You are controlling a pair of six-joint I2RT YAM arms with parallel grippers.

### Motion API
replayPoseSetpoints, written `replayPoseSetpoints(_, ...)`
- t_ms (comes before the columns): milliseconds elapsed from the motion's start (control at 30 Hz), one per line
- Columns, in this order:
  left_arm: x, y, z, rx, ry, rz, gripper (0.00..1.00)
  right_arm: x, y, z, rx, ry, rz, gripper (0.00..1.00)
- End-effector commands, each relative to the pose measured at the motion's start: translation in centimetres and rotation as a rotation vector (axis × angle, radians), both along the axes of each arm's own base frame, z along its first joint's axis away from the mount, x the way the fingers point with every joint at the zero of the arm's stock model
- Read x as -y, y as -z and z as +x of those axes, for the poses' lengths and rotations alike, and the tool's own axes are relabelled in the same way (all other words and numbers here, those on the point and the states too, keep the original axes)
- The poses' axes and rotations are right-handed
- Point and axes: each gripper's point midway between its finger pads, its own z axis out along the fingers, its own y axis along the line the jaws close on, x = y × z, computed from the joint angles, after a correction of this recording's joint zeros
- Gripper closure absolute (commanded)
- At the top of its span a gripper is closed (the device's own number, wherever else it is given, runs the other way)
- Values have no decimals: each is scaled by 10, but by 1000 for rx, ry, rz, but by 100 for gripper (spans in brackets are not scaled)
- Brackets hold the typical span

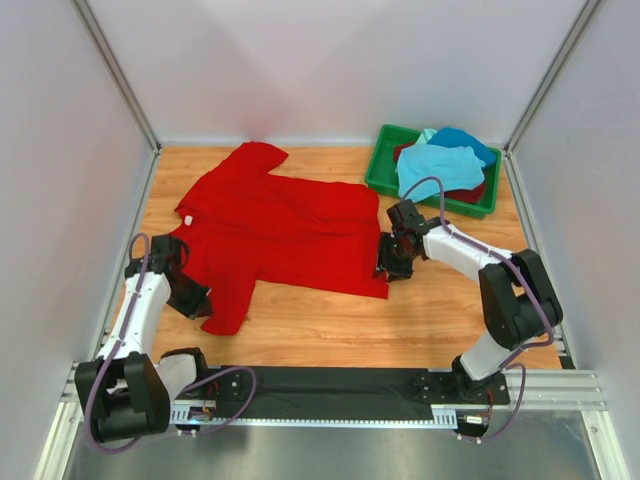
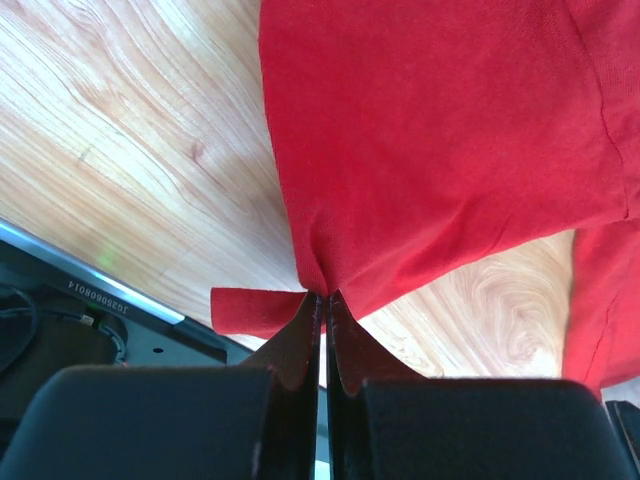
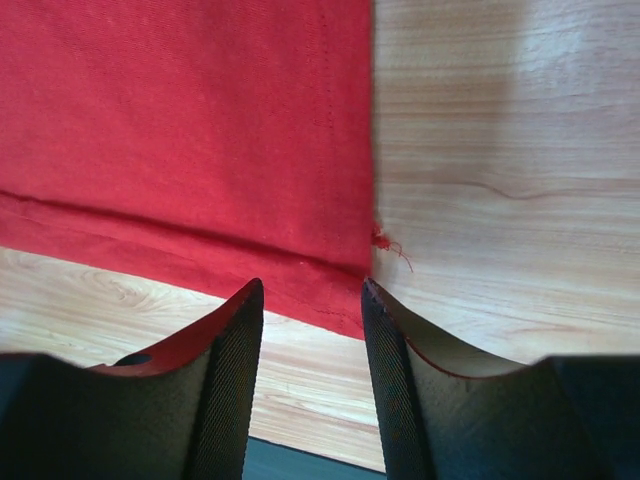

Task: Fold and stack the t-shirts
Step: Flatten the tshirt out

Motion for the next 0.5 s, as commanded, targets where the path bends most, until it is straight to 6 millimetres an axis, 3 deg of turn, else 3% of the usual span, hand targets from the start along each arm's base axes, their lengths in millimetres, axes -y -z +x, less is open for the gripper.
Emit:
replayPoseSetpoints(0,-2,-5,1,13,20,8,100,6,4,4,37,-17,-32,52)
replayPoseSetpoints(133,-3,-6,2,18,31,16,100,1,13,2,25,-45,-12,52)
replayPoseSetpoints(467,-11,-19,9,43,45,56,100,12,18,0,11,-65,-79,54)
